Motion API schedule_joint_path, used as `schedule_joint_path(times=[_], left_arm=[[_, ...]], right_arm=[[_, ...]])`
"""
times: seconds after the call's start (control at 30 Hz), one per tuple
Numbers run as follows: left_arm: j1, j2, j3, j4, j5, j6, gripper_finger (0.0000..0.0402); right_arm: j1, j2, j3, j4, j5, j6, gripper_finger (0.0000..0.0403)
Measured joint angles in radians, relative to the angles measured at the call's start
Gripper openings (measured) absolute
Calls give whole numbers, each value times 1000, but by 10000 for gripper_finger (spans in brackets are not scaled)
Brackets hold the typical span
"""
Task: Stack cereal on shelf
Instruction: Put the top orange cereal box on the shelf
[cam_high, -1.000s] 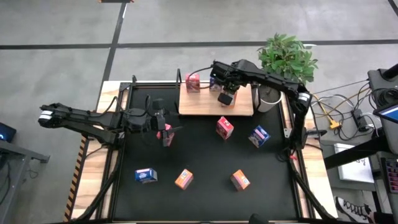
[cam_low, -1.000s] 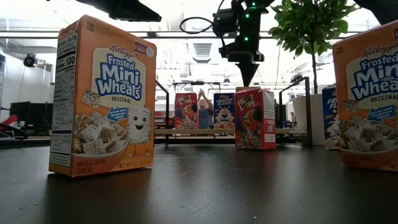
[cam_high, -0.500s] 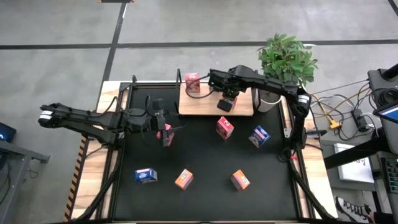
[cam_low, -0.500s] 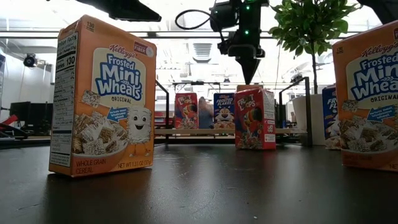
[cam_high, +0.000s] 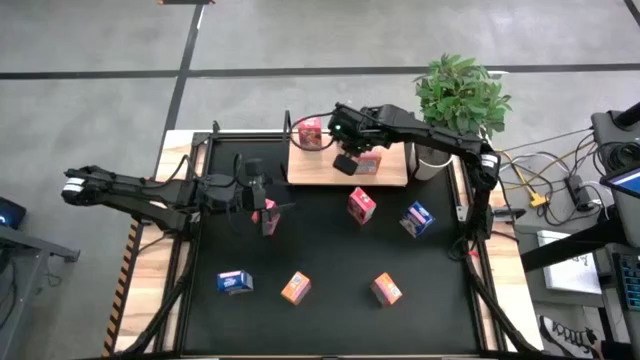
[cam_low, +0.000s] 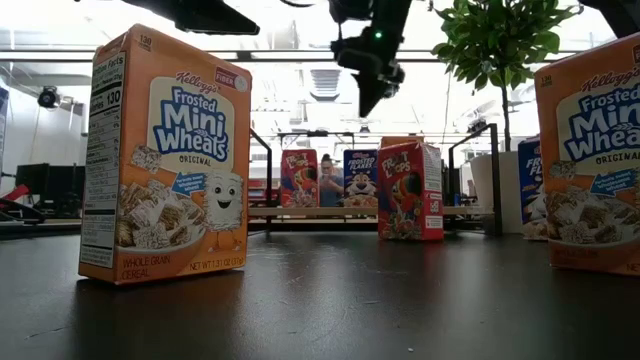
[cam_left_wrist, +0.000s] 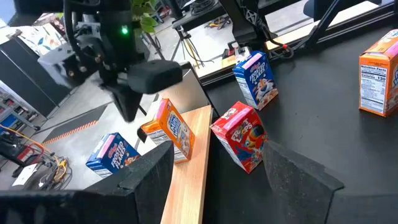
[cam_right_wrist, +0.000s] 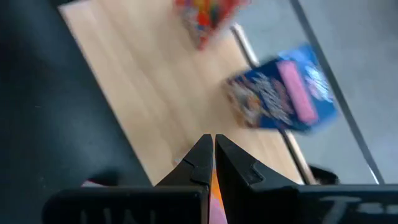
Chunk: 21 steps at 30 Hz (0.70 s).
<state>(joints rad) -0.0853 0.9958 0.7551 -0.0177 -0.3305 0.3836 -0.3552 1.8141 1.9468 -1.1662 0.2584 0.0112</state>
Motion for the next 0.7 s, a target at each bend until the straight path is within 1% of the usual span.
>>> schedule_joint_path(times=[0.1, 0.17, 0.37, 0.53, 0.7], left_arm=[[0, 0, 0, -1, 0, 0, 230], [0, 0, 0, -2, 0, 0, 230], [0, 0, 0, -5, 0, -11, 230], [0, 0, 0, -5, 0, -28, 230], [0, 0, 0, -5, 0, -79, 230]], right_arm=[[5, 33, -10, 16, -29, -19, 9], [5, 55, -15, -18, -28, -34, 9], [4, 68, -21, -137, 84, -7, 9], [4, 67, -22, -144, 110, -4, 9], [4, 67, -23, -158, 112, -21, 9]])
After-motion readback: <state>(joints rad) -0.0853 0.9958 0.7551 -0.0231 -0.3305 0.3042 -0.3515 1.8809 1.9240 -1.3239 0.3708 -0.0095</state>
